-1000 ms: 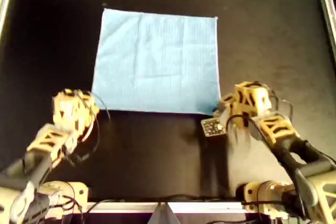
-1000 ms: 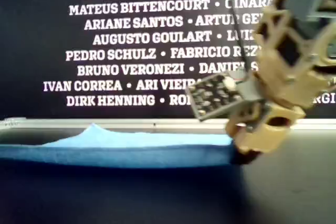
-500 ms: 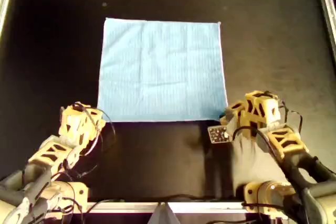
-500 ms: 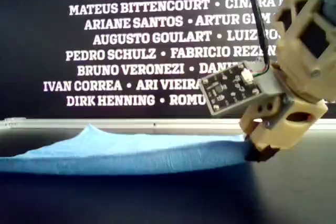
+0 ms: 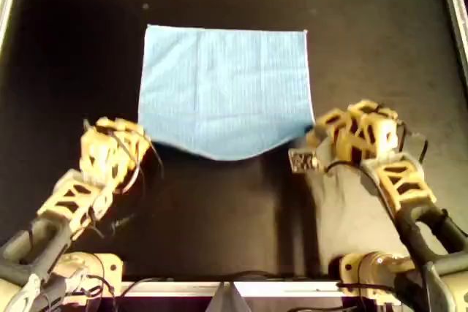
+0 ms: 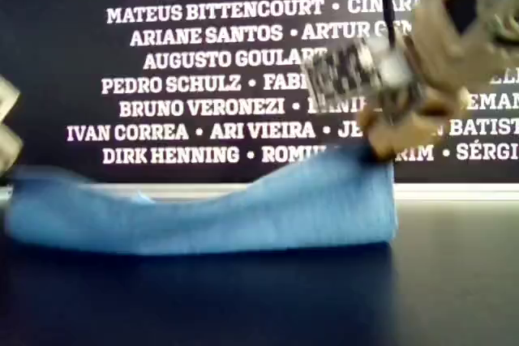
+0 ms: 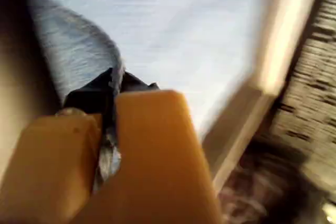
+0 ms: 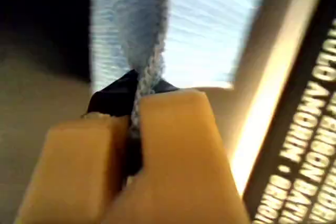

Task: Fold a cloth

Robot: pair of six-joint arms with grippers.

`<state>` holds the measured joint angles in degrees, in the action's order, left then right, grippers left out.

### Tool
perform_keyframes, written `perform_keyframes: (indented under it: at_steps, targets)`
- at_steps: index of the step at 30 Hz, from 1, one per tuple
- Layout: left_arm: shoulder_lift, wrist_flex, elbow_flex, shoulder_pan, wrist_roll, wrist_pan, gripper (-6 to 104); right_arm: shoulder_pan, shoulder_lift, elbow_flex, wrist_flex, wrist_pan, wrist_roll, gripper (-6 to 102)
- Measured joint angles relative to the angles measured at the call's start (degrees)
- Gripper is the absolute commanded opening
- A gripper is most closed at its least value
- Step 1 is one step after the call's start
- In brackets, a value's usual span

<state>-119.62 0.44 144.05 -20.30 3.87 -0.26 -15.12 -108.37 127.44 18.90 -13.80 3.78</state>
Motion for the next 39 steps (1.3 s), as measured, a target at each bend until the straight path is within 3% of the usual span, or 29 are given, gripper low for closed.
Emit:
perform_keyframes:
  at_steps: [13, 20, 29, 39]
  targets:
    - [12.8, 0.0, -12.3, 0.8, 0.0, 0.0, 0, 0.1, 21.5, -22.6, -4.7, 0.0, 0.0, -1]
    - [31.5, 0.0, -30.4, 4.6, 0.0, -0.1, 0, 1.1, 34.5, -37.6, -4.7, 0.1, 0.0, -1]
    - [51.9, 0.0, -54.3, 4.7, 0.0, -0.1, 0, 6.3, 52.9, -58.3, -4.7, 0.1, 0.0, -1]
    - [69.3, 0.0, -77.2, 4.7, 0.0, -0.1, 0, 6.2, 65.8, -75.4, -4.7, 0.1, 0.0, -1]
